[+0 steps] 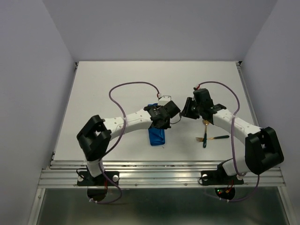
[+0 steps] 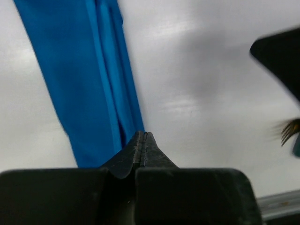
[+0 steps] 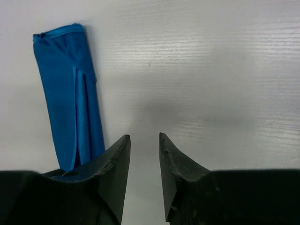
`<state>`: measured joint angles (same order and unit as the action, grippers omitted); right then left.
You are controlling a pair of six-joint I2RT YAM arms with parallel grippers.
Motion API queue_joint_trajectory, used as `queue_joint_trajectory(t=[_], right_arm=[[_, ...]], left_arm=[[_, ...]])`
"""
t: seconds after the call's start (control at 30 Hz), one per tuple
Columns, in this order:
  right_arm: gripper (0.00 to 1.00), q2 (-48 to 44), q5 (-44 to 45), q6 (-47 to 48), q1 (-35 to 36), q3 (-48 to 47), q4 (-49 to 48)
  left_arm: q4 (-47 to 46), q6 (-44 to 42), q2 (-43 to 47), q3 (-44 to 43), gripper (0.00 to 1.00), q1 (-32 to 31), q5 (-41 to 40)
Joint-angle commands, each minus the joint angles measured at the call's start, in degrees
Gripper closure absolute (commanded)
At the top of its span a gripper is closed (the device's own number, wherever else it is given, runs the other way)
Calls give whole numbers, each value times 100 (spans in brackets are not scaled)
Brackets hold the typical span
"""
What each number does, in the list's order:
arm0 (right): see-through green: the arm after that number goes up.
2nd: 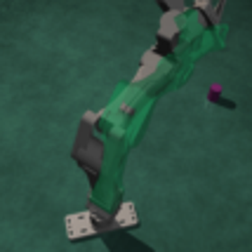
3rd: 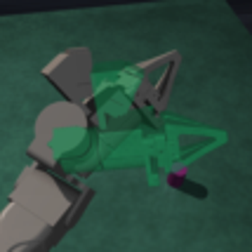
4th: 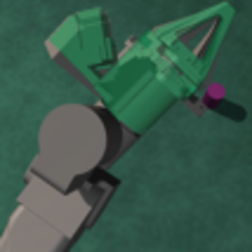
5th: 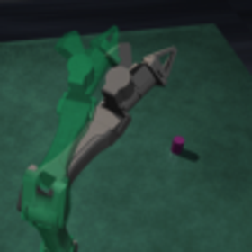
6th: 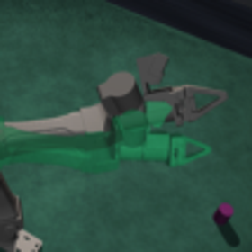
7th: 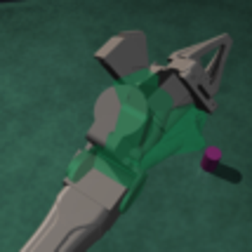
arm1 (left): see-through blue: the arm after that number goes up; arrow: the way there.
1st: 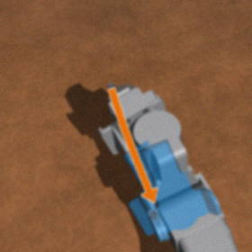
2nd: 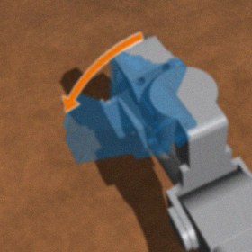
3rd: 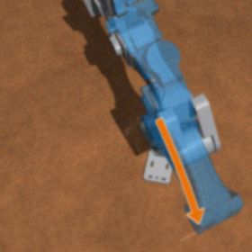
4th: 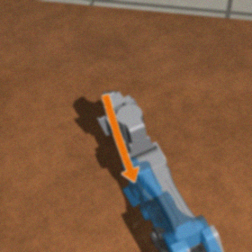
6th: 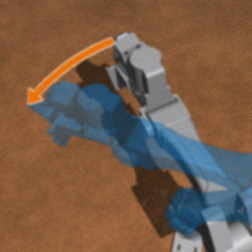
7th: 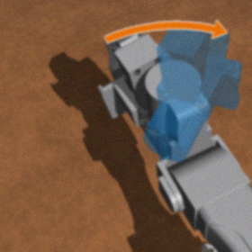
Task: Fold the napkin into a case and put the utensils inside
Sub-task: Smooth out the smaller rectangle-folded napkin at the center of the board.
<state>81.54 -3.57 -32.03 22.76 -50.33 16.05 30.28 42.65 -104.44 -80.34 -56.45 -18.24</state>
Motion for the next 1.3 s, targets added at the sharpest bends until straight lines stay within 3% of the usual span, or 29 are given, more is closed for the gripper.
queue_joint_trajectory(t=[0.0, 0.17, 0.3, 0.47, 0.7, 0.93, 1.13, 1.27], right_arm=[[66, -453, -924, 162, 287, 119, -313], [79, -560, -1285, 136, 1308, 163, -690], [84, -341, -2171, -31, 1520, 409, -1218], [87, 230, -2324, -57, 2012, 295, -1315], [88, 810, -1894, -181, 2013, 673, -1535], [90, 1188, -1410, -119, 2013, 866, -1535], [90, 979, -1260, -31, 2013, 902, -1491], [89, 356, -1339, 4, 2013, 832, -1325]], left_arm=[[-47, 419, 1527, 920, 100, -51, 47], [-567, 385, 2630, 2134, 100, 581, 514], [-558, 200, 3157, 2478, 100, 1170, 576], [-594, 33, 3343, 2637, 100, 1522, 611], [-813, -108, 3045, 2681, 100, 1549, 857], [-1322, -345, 2824, 2961, 100, 1391, 1771], [-1789, -161, 2912, 3410, 100, 1162, 1991], [-1868, -170, 2851, 3314, 100, 1153, 1956]])
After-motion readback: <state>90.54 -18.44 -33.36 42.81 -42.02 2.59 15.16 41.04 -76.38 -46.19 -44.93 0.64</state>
